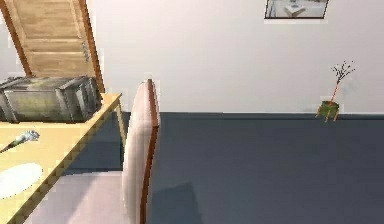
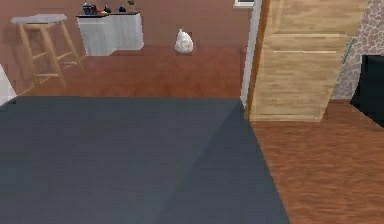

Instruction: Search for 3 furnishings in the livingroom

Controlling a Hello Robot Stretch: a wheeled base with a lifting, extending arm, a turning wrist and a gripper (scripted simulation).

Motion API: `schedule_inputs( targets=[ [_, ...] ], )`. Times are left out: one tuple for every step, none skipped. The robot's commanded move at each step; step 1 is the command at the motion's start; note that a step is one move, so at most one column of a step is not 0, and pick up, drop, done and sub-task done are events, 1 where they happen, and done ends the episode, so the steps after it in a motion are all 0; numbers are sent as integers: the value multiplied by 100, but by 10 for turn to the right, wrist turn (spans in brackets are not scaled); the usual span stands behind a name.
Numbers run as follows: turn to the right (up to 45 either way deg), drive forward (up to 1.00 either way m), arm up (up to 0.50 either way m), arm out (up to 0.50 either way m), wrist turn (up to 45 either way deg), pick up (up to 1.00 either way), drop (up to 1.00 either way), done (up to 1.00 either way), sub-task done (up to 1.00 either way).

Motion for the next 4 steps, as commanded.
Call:
schedule_inputs(
  targets=[
    [-300,0,0,0,0,0,0,0,0],
    [0,0,0,0,0,0,0,0,100],
    [-450,0,0,0,0,0,0,0,0],
    [-450,0,0,0,0,0,0,0,0]
  ],
)
